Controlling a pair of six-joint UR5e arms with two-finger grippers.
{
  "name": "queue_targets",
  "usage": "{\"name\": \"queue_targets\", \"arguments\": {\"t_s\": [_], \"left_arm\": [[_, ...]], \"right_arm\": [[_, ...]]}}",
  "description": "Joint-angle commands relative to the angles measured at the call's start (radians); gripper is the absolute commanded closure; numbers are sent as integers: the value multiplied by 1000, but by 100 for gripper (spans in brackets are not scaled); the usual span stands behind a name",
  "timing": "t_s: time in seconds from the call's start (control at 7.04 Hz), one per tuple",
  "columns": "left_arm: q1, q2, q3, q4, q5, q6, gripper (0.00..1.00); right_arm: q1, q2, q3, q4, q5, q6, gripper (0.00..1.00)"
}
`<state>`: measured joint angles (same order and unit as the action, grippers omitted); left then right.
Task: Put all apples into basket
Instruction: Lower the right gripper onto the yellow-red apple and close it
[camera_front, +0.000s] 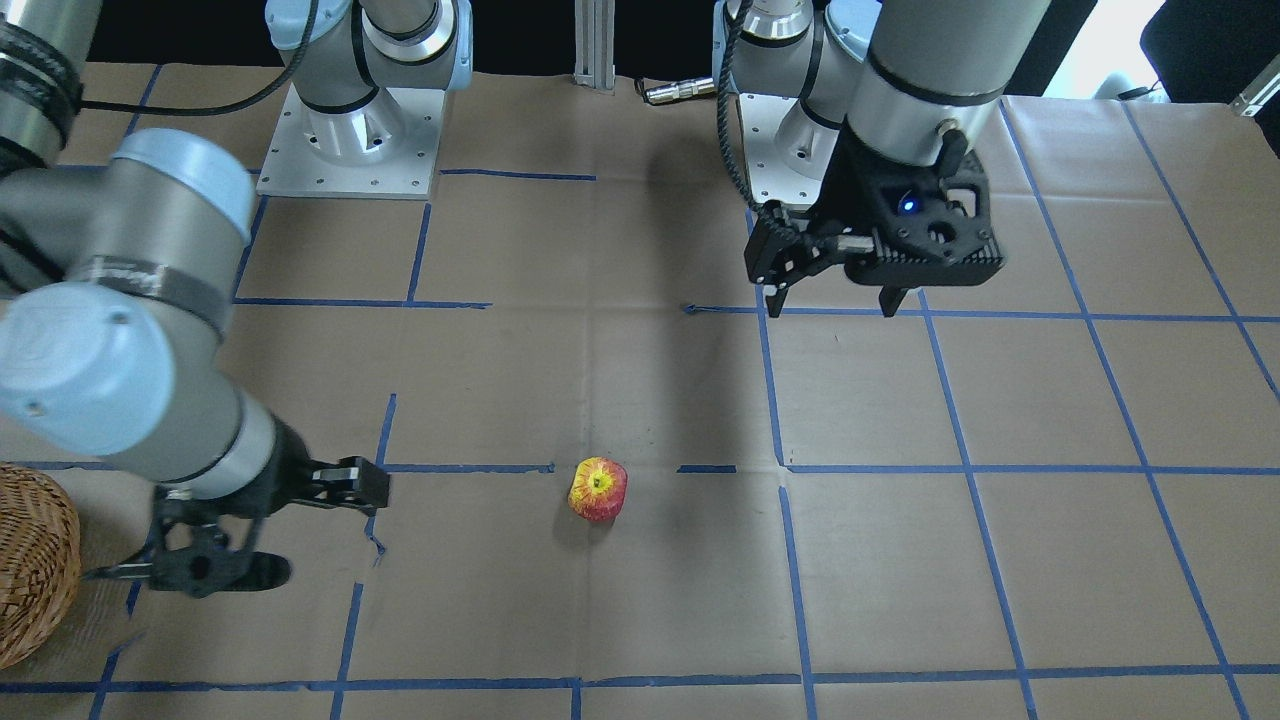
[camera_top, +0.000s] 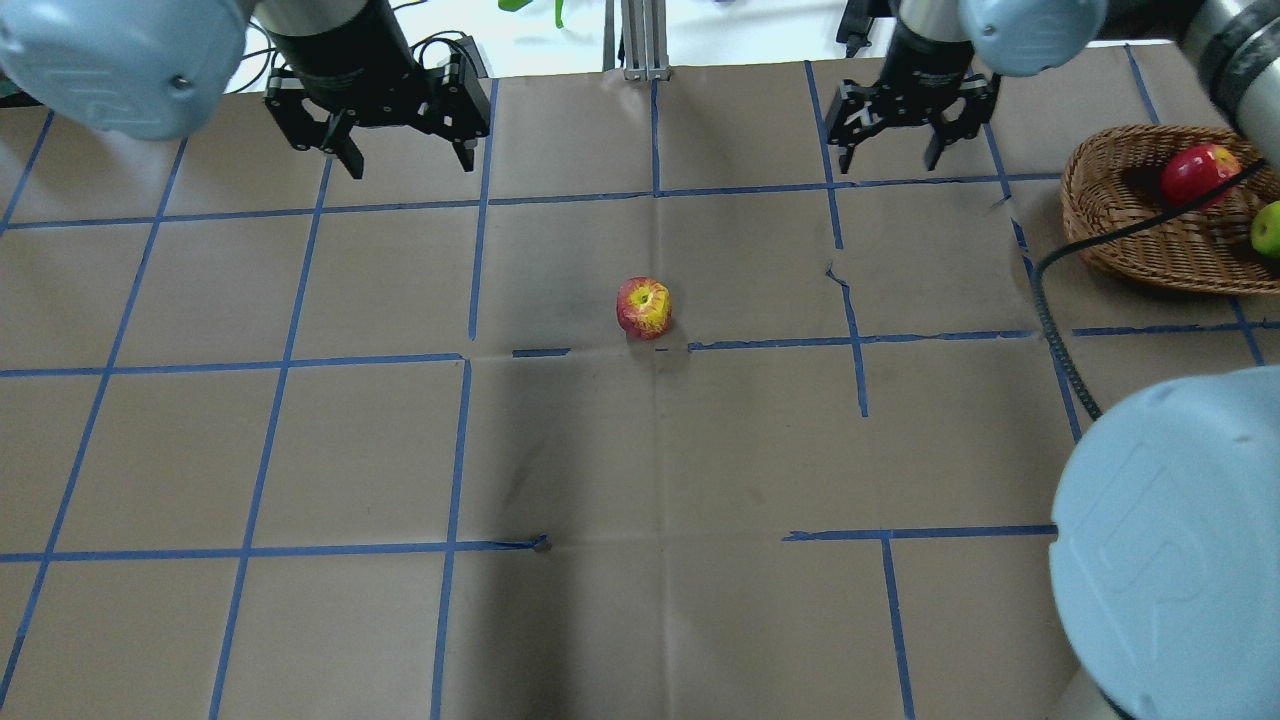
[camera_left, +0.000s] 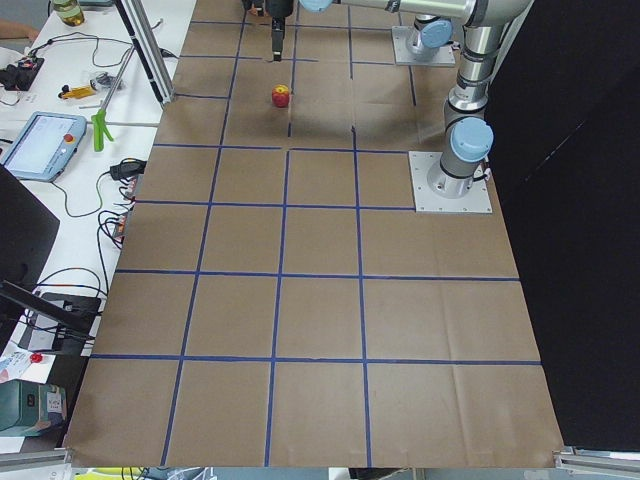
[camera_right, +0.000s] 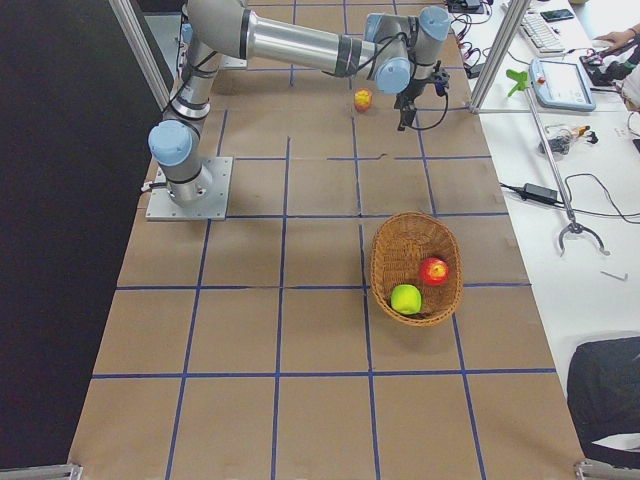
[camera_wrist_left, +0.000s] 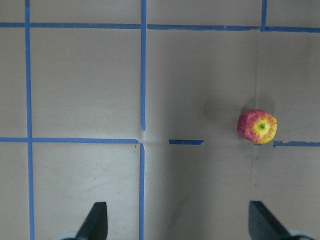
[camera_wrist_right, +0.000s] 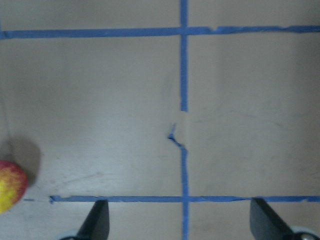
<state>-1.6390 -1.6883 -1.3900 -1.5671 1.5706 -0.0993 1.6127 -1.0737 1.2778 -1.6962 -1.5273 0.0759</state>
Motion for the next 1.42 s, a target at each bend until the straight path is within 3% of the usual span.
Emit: {"name": "queue_targets", "arguments": {"t_s": [0.0,0.28,0.43,0.85,0.99,1.14,1.28], "left_arm": [[71,50,-29,-77,-14,82,1],[102,174,-192,-68,-11,90,1],[102,191,-225,-47,-3,101,1],[103,171,-186,-57,28,102,1],[102,167,-164,-71,26,101,1],[100,165,-158,-74,25,101,1],[97,162,-158,-74,20,98,1]], "right_arm": [[172,61,-5,-48,13,259,0],[272,135,-8,-136,15,462,0],[307,161,-6,-181,13,508,0],[335,211,14,-192,-2,513,1],[335,213,35,-192,4,512,13],[335,213,40,-194,12,513,53],[334,206,35,-194,7,512,81]]}}
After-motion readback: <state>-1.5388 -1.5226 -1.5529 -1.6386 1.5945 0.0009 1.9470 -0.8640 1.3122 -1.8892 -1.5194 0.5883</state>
